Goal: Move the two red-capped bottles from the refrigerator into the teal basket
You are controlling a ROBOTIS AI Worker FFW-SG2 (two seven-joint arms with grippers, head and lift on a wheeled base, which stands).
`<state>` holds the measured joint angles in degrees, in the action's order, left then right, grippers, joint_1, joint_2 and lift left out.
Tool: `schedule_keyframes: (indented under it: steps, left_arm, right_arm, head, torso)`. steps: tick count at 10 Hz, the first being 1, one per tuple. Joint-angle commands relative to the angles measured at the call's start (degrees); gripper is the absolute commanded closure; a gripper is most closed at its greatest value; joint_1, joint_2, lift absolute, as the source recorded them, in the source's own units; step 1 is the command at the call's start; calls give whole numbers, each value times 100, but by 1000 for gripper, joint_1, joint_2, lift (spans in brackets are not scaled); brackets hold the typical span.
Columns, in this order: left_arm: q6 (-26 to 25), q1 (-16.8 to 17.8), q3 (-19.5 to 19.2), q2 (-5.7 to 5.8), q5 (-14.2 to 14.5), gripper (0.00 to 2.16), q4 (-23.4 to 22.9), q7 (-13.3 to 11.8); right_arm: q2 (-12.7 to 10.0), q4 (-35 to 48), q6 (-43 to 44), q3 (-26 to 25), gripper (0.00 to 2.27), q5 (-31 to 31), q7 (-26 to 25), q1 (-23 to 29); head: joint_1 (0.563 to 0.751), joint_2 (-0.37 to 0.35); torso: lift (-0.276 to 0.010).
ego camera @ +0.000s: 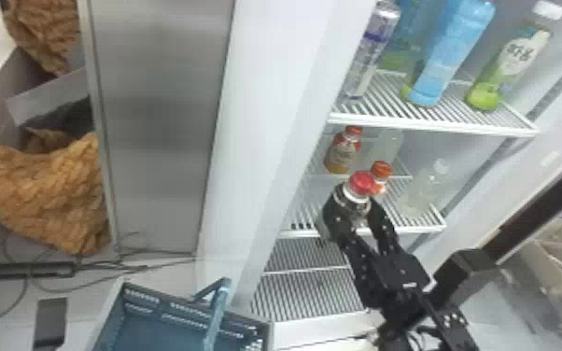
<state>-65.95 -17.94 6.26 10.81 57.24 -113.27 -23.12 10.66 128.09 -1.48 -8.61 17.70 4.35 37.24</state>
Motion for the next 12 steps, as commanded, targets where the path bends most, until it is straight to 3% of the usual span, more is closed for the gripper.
schedule_keyframes:
  steps: [1, 4, 8, 12]
  left_arm:
    - [0, -6, -21, 0, 0, 1165, 0, 0]
    - [-14, -6, -21, 0, 0, 1165, 0, 0]
    - [-28, 22, 2, 9, -11, 1164, 0, 0]
    - [-70, 22, -9, 9, -34, 1164, 0, 0]
  right_arm:
    - [-3, 318, -316, -30, 800, -22, 75, 381]
    - [-38, 445, -906, -30, 800, -399, 338, 747]
    - [-56, 375, -1947, -316, 800, -891, 1173, 592]
    - [147, 614, -2650, -373, 800, -891, 2026, 592]
  head:
    - [695, -350]
    - [695, -350]
    - [695, -350]
    - [695, -350]
  torso:
    - [-224]
    - [-224]
    - [-224]
    - [-224]
